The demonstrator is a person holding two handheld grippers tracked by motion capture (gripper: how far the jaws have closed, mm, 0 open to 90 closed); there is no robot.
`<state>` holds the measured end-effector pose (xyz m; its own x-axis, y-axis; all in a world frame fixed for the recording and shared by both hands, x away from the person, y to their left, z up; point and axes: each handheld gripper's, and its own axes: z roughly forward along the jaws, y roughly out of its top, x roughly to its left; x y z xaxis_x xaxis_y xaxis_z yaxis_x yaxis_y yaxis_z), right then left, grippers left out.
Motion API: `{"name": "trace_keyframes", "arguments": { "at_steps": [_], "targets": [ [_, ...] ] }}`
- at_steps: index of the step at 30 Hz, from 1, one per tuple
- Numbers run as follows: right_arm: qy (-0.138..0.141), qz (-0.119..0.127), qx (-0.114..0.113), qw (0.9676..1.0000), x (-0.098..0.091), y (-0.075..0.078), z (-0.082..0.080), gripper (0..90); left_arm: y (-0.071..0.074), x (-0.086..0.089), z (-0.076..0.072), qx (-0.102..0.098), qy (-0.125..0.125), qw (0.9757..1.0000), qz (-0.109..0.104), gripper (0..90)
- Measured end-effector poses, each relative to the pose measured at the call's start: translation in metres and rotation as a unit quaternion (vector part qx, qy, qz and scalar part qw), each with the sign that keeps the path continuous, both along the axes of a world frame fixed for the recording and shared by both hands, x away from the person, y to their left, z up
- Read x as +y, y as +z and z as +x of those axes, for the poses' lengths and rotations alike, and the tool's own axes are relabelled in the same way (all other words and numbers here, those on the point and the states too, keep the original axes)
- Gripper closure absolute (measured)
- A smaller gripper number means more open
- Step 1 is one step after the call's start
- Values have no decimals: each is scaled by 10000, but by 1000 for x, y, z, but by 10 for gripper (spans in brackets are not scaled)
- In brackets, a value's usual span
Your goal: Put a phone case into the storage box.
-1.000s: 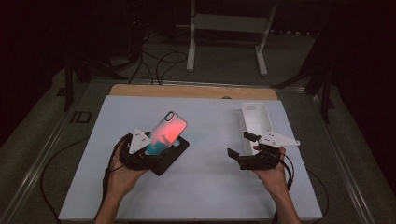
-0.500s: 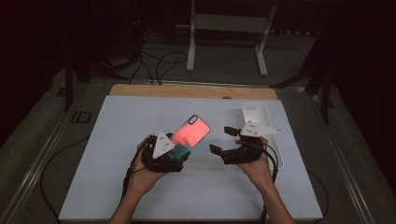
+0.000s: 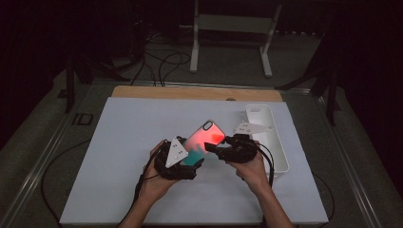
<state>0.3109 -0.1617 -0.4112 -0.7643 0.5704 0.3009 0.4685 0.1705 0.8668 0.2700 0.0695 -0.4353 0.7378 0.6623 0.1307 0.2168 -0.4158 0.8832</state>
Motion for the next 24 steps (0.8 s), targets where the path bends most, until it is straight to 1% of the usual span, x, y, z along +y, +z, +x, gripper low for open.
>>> {"name": "trace_keyframes", "arguments": {
  "at_steps": [1,2,4,5,6,8,13,14,15,17,18,20,24],
  "targets": [
    [40,35,66,10000,2,-1,1,616,-1,-1,0,10,17,10000,8,169],
    [98,101,133,9998,3,-1,1,649,-1,-1,0,30,23,10000,11,169],
    [165,125,215,9996,5,-1,1,705,-3,-2,0,60,28,10000,10,170],
    [165,125,215,9996,5,-1,1,705,-3,-2,0,60,28,10000,10,171],
    [273,153,264,9992,7,-1,0,752,-3,-2,0,70,12,10000,22,171],
    [318,150,299,9989,9,-1,0,783,-4,-2,0,97,-4,9999,75,172],
    [355,106,308,9988,11,-1,0,798,-5,-2,1,147,-20,9998,102,171],
    [400,144,368,9984,12,-2,0,806,-6,-2,3,305,-92,9995,92,170],
    [427,177,373,9982,12,-2,-1,808,-7,-2,4,333,-95,9994,68,168],
    [423,120,324,9985,14,-2,-2,810,-8,-2,4,324,-82,9994,78,166],
    [427,130,324,9985,15,-2,-2,812,-10,-4,4,373,-99,9992,125,163],
    [421,123,280,9986,16,-2,-2,814,-11,-5,4,352,-88,9992,195,155],
    [403,107,265,9988,16,-2,-3,816,-12,-5,5,411,-146,9990,127,154]
  ]
}}
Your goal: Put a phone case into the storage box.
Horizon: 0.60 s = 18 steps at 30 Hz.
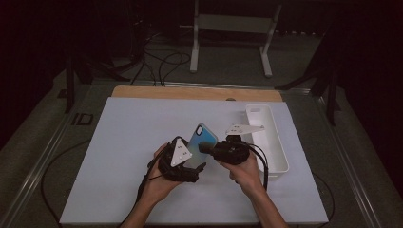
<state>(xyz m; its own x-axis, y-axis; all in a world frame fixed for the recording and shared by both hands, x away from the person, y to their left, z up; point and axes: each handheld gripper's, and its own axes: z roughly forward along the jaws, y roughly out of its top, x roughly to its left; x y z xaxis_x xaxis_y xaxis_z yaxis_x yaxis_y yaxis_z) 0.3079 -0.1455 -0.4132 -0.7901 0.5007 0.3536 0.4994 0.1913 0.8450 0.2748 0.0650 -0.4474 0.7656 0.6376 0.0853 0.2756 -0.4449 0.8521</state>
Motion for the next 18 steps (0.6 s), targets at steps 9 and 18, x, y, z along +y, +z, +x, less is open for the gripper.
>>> {"name": "trace_keyframes", "arguments": {
  "at_steps": [9,18],
  "targets": [
    [-19,18,-116,9999,-3,2,-1,817,4,8,2,186,-214,9990,-335,122],
    [233,158,-273,9992,-5,6,-6,819,1,24,14,864,-746,9885,-990,81]
  ]
}}
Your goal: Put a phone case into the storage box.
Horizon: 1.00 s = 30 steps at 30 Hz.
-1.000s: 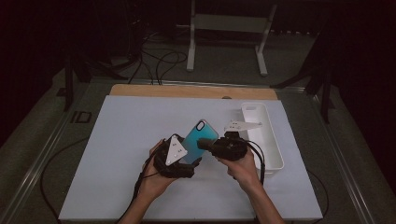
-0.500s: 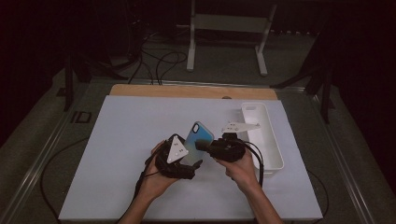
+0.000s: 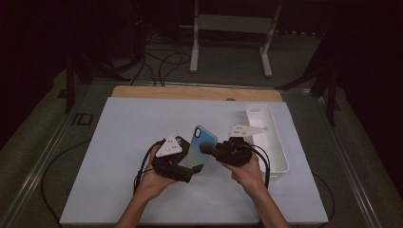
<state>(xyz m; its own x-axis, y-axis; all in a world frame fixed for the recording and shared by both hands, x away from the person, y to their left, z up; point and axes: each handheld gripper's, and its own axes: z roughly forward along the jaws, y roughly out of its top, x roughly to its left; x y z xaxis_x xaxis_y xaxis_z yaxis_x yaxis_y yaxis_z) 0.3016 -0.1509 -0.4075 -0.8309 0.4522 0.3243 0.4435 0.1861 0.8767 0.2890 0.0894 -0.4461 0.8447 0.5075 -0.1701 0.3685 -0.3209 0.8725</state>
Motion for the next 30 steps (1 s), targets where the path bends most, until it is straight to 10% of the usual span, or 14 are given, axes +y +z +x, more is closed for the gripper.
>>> {"name": "trace_keyframes", "arguments": {
  "at_steps": [17,30],
  "targets": [
    [944,368,-212,9946,2,2,-4,819,-7,-4,-1,401,-1042,9933,-285,302],
    [1029,221,-348,9938,-8,3,1,716,-9,1,1,571,-1548,9848,-550,755]
  ]
}}
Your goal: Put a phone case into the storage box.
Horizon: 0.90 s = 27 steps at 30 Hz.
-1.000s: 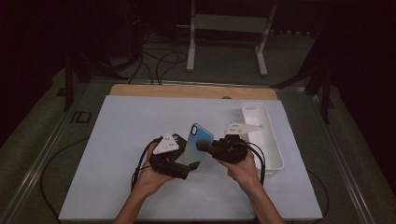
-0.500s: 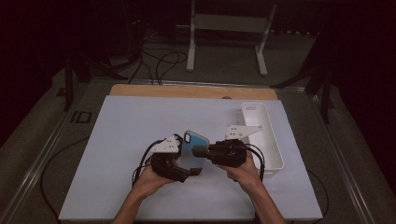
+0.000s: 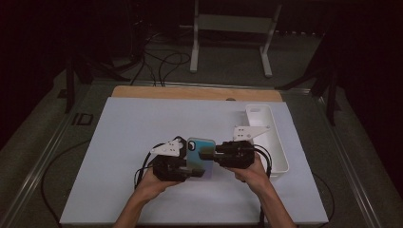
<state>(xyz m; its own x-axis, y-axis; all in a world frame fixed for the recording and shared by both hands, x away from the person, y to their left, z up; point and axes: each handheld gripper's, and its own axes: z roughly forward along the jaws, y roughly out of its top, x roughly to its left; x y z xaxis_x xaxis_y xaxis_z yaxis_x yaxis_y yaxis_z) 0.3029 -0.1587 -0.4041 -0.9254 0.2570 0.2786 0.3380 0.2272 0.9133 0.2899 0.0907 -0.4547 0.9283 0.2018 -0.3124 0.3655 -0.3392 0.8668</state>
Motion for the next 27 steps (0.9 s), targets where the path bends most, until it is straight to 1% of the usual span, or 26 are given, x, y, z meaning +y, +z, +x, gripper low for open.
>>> {"name": "trace_keyframes", "arguments": {
  "at_steps": [2,3,4,5,8,10,11,12,13,14,15,18,20,21,22,23,24,25,26,27],
  "targets": [
    [0,-28,9,10000,-1,0,1,673,0,-1,0,1,-60,10000,-41,811],
    [-11,-44,-18,10000,-1,0,1,645,0,-1,-1,2,-65,10000,-41,839],
    [-28,-69,-60,10000,-1,0,0,627,1,-1,-1,-21,-42,10000,-19,848],
    [-55,-105,-113,9999,0,0,-1,607,1,-1,-1,-21,-42,10000,-19,851],
    [-146,-262,-229,9993,4,0,-3,535,3,-1,-2,-123,55,9999,-16,859],
    [-206,-345,-258,9989,5,-1,-4,498,4,0,-3,-187,106,9998,30,861],
    [-206,-345,-258,9989,5,-1,-4,498,4,0,-3,-187,106,9998,30,861],
    [-227,-423,-317,9983,7,-2,-4,453,5,0,-4,-249,194,9995,76,861],
    [-227,-423,-317,9983,7,-2,-4,453,5,0,-4,-249,194,9995,76,861],
    [-270,-474,-330,9980,8,-1,-5,433,6,0,-4,-291,229,9993,99,861],
    [-328,-558,-374,9972,10,-1,-6,370,6,1,-4,-337,336,9988,127,861],
    [-463,-703,-366,9958,12,-2,-7,318,8,3,-3,-372,577,9976,114,860],
    [-561,-757,-300,9951,12,-3,-7,290,8,5,-2,-419,721,9964,172,861],
    [-605,-793,-321,9945,11,-3,-7,278,8,5,-2,-419,721,9964,172,861],
    [-605,-793,-321,9945,11,-3,-7,278,9,6,-2,-422,777,9959,183,861],
    [-741,-834,-296,9933,11,-4,-7,249,9,6,-2,-457,906,9946,224,860],
    [-798,-837,-304,9928,11,-4,-7,232,9,6,-2,-457,942,9942,241,860],
    [-878,-849,-299,9921,11,-4,-7,214,9,6,-3,-494,1027,9931,273,860],
    [-950,-841,-299,9915,11,-4,-7,205,9,6,-3,-494,1027,9931,273,860],
    [-993,-840,-299,9910,11,-3,-8,199,9,5,-3,-509,1100,9921,310,860]
  ]
}}
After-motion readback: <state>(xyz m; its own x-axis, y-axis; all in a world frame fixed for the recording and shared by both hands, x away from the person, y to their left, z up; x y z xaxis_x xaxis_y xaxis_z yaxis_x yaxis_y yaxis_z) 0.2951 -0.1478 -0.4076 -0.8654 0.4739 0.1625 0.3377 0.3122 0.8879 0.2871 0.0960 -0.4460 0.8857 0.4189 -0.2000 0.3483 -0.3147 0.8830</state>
